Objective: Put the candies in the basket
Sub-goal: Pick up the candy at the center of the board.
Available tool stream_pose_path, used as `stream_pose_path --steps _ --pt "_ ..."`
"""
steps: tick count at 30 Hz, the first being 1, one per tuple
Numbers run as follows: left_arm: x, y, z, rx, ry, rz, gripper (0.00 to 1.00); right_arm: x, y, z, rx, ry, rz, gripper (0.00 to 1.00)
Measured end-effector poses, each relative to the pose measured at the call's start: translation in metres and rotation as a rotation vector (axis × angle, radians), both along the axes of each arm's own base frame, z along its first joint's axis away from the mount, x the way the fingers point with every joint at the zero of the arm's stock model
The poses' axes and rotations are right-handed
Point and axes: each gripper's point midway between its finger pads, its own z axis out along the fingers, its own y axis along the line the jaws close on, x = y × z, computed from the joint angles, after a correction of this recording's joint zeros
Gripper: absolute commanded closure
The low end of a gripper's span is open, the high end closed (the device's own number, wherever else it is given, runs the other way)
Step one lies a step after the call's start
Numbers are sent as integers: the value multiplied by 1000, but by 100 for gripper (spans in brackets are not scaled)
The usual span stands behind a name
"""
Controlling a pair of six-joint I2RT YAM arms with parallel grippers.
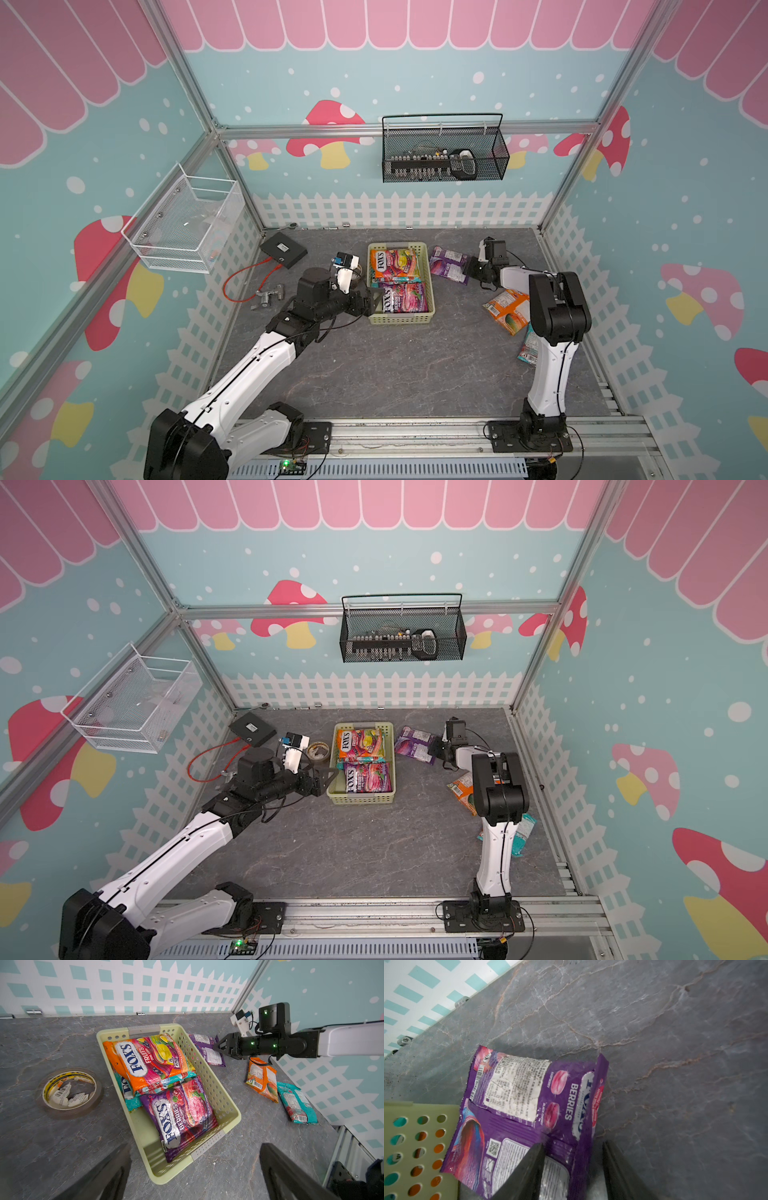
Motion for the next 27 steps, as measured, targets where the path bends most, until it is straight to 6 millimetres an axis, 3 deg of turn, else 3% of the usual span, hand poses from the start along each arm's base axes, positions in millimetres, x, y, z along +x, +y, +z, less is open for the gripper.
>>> stream_pose_path --steps 4,10,14,17,22,27 --pt "-1 -3 -6 5 13 -23 1 2 4 -1 16 -4 17 66" --pt "-1 -3 -7 9 10 -27 1 6 6 6 53 -35 24 100" --pt "0 -1 -8 19 8 -12 1 1 6 19 55 -52 27 100" --pt "4 4 -9 31 7 22 1 -6 6 45 54 -86 32 100" --pt "13 22 -18 54 41 125 1 -22 4 119 44 -206 46 100" --pt "27 53 -32 35 119 246 1 -42 2 182 23 -311 62 100"
